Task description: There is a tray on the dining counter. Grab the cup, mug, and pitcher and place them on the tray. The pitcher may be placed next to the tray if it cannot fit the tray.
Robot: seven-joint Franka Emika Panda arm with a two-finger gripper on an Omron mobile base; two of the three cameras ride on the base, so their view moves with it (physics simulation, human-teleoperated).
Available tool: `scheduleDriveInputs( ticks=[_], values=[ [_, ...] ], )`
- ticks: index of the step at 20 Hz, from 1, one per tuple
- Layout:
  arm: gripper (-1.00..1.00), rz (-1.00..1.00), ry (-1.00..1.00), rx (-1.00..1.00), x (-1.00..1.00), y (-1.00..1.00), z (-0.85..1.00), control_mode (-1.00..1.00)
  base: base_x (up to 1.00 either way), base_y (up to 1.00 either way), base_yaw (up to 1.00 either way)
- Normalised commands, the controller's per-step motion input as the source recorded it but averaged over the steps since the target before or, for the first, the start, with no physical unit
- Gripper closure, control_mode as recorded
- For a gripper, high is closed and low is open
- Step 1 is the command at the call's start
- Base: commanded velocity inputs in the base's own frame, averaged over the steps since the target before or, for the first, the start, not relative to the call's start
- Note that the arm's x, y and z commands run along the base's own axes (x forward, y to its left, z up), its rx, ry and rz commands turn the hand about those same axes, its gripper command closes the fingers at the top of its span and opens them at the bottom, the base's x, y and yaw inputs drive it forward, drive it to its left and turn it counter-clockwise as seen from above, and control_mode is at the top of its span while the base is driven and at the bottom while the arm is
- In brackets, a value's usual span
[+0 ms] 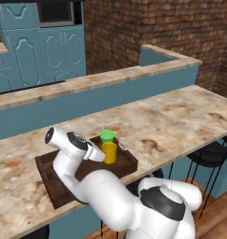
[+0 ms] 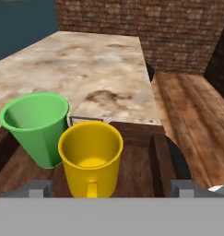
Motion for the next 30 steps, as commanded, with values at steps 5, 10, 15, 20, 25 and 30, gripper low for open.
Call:
scheduleDriveInputs(
  ticks=[5, 10, 15, 20, 25, 30],
  values=[
    [-1.0, 0.18, 0.04, 0.0, -0.35, 0.08, 0.83, -1.0, 0.0, 0.0, 0.0],
    [-1.0, 0.19, 0.01, 0.0, -0.59, -0.01, 0.78, -1.0, 0.0, 0.0, 0.0],
    [-1.0, 0.21, 0.05, 0.07, -0.45, -0.18, 0.8, -1.0, 0.0, 0.0, 0.0],
    [-1.0, 0.18, 0.21, 0.18, -0.02, -0.47, 0.81, -1.0, 0.0, 0.0, 0.0],
    [-1.0, 0.15, 0.19, 0.01, 0.0, -0.68, 0.38, -1.0, 0.0, 0.0, 0.0],
    [-1.0, 0.14, 0.06, -0.02, -0.08, -0.59, 0.06, -1.0, 0.0, 0.0, 0.0]
  ],
)
